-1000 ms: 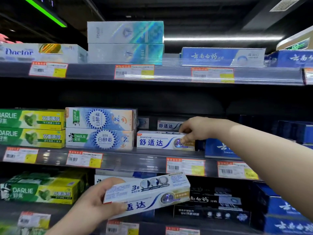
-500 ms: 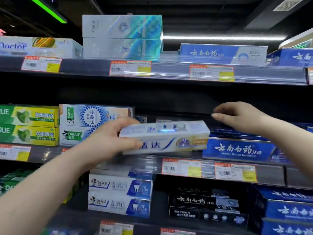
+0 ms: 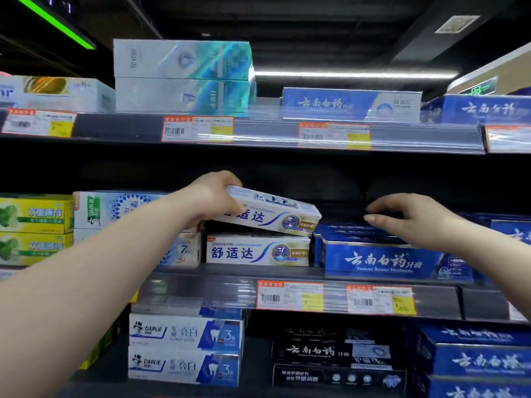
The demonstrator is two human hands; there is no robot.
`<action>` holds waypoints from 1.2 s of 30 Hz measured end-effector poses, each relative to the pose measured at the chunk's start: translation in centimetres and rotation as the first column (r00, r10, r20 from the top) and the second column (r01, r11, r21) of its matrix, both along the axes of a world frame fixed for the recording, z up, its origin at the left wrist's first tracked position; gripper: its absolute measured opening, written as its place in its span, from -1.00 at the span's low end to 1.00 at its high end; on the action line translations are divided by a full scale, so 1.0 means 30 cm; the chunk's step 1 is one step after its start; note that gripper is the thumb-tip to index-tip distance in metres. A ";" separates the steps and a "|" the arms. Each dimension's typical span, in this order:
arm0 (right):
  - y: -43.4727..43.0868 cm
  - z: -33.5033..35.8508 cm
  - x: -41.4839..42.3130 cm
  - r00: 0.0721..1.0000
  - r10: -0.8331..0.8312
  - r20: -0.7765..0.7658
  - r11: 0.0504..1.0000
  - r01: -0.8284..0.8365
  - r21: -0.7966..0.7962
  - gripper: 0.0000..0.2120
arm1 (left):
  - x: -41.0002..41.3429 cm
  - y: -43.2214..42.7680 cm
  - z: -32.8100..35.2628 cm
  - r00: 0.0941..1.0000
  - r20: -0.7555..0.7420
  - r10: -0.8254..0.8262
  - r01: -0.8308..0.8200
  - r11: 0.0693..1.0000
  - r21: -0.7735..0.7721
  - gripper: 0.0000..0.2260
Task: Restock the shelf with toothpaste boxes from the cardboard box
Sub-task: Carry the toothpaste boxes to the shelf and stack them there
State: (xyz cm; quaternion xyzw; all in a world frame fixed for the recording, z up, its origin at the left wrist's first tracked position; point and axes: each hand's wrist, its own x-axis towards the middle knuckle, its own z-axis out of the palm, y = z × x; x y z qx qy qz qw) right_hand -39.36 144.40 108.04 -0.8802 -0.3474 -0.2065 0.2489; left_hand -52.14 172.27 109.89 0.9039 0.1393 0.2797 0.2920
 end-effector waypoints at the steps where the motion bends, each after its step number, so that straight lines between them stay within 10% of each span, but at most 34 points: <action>1: 0.008 0.000 0.003 1.000 0.009 0.004 1.000 -0.009 -0.008 -0.69 | 0.004 -0.003 0.001 1.000 -0.010 0.015 -0.015 1.000 0.019 -0.67; 11: 0.166 0.024 0.016 0.989 0.145 -0.027 0.984 -0.147 -0.097 -0.59 | 0.030 -0.020 -0.021 0.952 -0.234 0.196 -0.072 0.890 0.451 -0.68; 19: 0.335 0.010 0.013 0.962 0.184 -0.200 0.964 -0.217 -0.155 -0.38 | 0.023 0.002 -0.084 0.988 -0.130 0.088 0.002 0.822 0.570 -0.62; 25: 0.340 -0.001 0.023 0.974 0.174 -0.143 0.983 -0.180 -0.026 -0.50 | -0.035 0.043 -0.087 0.972 0.145 0.185 -0.198 0.313 0.929 -0.58; 36: 0.335 -0.012 0.015 0.956 0.191 -0.221 0.980 -0.198 -0.008 -0.49 | -0.023 0.108 -0.108 0.985 0.081 0.150 -0.135 0.396 0.908 -0.48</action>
